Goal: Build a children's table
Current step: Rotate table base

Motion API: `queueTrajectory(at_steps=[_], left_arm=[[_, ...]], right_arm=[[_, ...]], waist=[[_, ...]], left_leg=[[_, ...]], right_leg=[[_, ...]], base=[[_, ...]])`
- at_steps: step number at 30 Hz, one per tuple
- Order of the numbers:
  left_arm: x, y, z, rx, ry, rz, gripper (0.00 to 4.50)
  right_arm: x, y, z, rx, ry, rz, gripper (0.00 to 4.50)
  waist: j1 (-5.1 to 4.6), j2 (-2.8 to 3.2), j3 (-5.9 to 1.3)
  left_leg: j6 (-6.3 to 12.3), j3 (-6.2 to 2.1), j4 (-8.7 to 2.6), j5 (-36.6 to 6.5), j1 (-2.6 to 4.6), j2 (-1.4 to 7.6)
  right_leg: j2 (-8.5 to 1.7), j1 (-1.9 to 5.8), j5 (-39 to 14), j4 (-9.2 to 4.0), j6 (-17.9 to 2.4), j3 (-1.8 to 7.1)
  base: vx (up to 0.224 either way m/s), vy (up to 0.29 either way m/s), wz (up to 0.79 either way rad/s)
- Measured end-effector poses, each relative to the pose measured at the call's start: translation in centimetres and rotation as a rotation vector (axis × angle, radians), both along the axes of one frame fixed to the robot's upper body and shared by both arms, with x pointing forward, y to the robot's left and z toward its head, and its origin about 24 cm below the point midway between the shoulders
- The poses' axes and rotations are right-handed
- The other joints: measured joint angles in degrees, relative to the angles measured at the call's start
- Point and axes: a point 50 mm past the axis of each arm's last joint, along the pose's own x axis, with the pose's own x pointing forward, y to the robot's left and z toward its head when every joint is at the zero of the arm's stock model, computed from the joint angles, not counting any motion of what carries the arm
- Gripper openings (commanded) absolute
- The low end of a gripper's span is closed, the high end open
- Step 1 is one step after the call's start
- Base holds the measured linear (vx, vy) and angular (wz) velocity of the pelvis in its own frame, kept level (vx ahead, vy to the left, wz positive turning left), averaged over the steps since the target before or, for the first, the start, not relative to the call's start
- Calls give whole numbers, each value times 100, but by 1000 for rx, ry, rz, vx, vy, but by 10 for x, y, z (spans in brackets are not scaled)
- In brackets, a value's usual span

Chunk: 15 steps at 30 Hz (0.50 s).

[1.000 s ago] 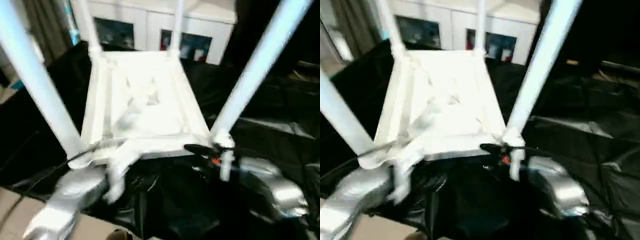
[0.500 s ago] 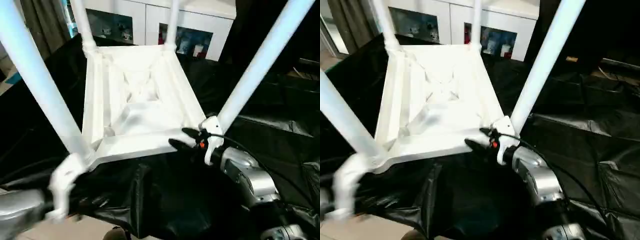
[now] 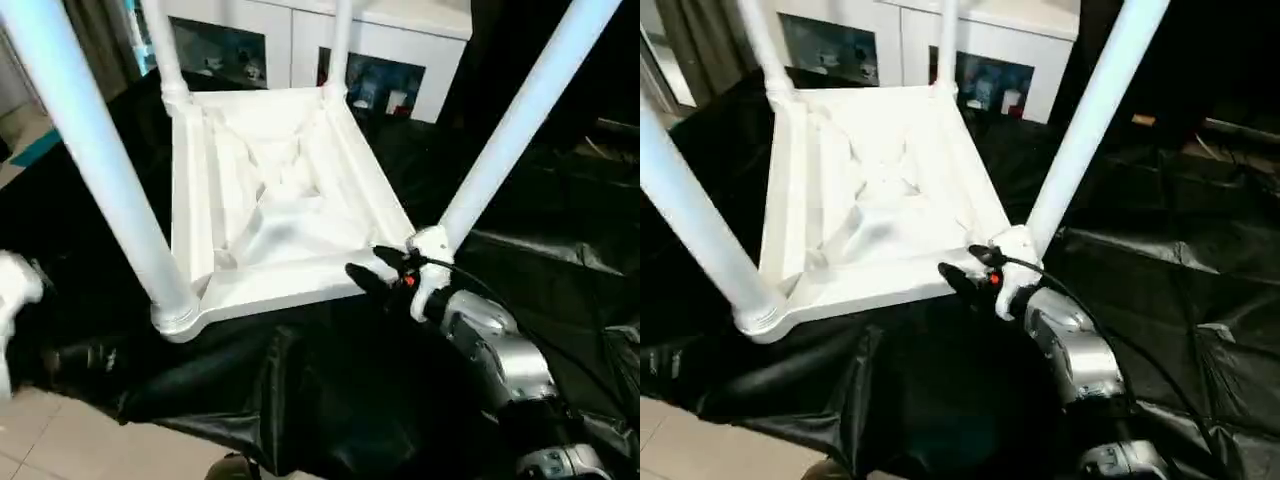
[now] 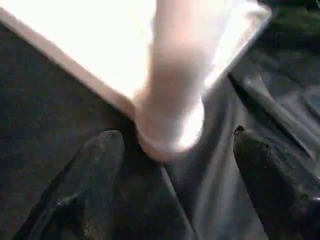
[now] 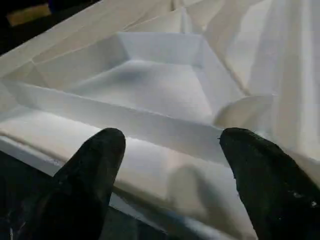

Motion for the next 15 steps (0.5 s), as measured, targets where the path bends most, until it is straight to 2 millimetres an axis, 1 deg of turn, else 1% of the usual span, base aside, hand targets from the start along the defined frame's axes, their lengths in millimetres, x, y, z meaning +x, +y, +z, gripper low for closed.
queueTrajectory(at_steps=[1, 2, 4, 5, 7, 9, 13, 15], left_arm=[[1, 0, 1, -1, -12, -2, 425], [6, -2, 3, -23, -37, -10, 445], [17, -11, 7, -102, -103, -36, 445], [20, -16, 6, -129, -113, -50, 445], [28, -28, 1, -170, -111, -97, 445], [33, -37, -2, -199, -104, -126, 445], [38, -43, -5, -224, -91, -155, 445], [46, -48, -6, -243, -116, -157, 445]], right_arm=[[-1, -1, 1, 2, -4, 2, 358], [-3, -4, 1, -2, -10, -2, 358], [-7, -9, -1, -15, -7, -2, 358], [-8, -10, -1, -17, -8, -3, 358], [-11, -12, -2, -22, -12, -7, 358], [-13, -15, -2, -32, -14, -18, 358], [-17, -24, -4, -69, -16, -52, 358], [-18, -27, -6, -81, -12, -66, 358]], waist=[[-1, 0, 0], [8, 0, -1], [46, 3, -5], [43, 5, -6], [30, 8, -15], [20, 13, -21], [34, 18, -40], [49, 20, -53]], left_leg=[[0, 0, -1, 0, 4, 0], [0, 1, -1, 0, 7, 0], [0, 1, -1, 0, 18, 1], [0, 2, 0, 0, 23, 0], [0, 2, 8, 1, 30, 1], [0, 0, 21, 1, 37, 1], [0, -5, 26, 1, 48, 1], [-1, -8, 29, 1, 56, 1]], right_leg=[[0, 4, 0, 0, 0, -1], [0, 6, 0, -1, 0, -1], [-2, 22, -3, 2, 1, -5], [-2, 27, -3, 3, 1, -4], [-3, 33, -1, 9, -1, -3], [-3, 37, -1, 24, -1, -2], [-4, 46, -1, 37, -1, -5], [-4, 58, -1, 45, -1, -5]], base=[[0, 0, 0], [0, 0, 0], [0, 0, 0], [0, 0, 0], [0, 0, 0], [0, 0, 0], [0, 0, 0], [0, 0, 0]])
